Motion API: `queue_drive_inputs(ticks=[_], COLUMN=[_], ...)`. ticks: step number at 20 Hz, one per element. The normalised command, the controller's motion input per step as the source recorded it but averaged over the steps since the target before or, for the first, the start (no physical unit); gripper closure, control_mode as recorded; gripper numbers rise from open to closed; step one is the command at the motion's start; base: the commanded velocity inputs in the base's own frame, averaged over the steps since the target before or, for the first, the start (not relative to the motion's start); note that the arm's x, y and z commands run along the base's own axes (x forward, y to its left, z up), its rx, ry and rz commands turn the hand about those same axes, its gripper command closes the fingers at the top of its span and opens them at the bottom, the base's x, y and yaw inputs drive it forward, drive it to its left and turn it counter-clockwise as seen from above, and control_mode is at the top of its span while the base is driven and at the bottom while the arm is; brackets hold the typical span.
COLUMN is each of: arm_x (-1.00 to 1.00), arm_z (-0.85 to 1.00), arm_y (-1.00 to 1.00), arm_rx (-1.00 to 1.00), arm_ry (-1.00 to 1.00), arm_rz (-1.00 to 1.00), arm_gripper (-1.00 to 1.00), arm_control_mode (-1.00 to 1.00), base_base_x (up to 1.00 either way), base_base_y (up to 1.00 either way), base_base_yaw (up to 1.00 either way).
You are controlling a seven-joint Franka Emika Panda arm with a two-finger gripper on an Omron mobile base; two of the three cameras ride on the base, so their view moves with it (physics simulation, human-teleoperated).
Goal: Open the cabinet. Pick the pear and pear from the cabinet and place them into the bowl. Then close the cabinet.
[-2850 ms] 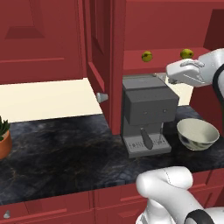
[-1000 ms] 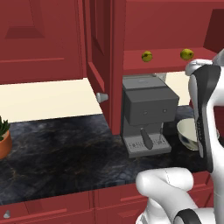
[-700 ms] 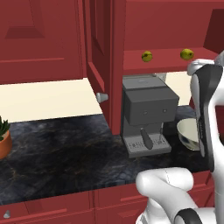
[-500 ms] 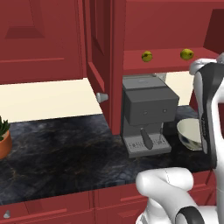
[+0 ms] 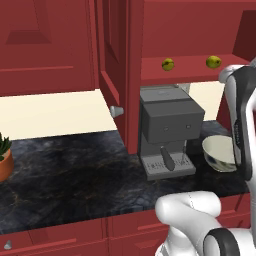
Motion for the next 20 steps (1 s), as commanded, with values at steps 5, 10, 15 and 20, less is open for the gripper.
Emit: queue_drive_inputs(ticks=[5, 10, 15, 20], arm_x=[0.42, 0.61, 0.52, 0.28], arm_z=[-0.02, -0.12, -0.05, 0.00], arm_y=[-0.13, -0.23, -0.24, -0.19], arm_rx=[-0.02, 0.00, 0.00, -0.01], arm_ry=[0.00, 0.00, 0.00, -0.05], arm_rz=[0.00, 0.00, 0.00, 0.00], arm_gripper=[-1.00, -1.00, -1.00, -1.00], arm_control_mode=[-1.00, -1.00, -1.00, -1.00], base_base_x=[0.00, 0.00, 0.00, 0.00], base_base_y=[0.00, 0.00, 0.00, 0.00], base_base_yaw=[0.00, 0.00, 0.00, 0.00])
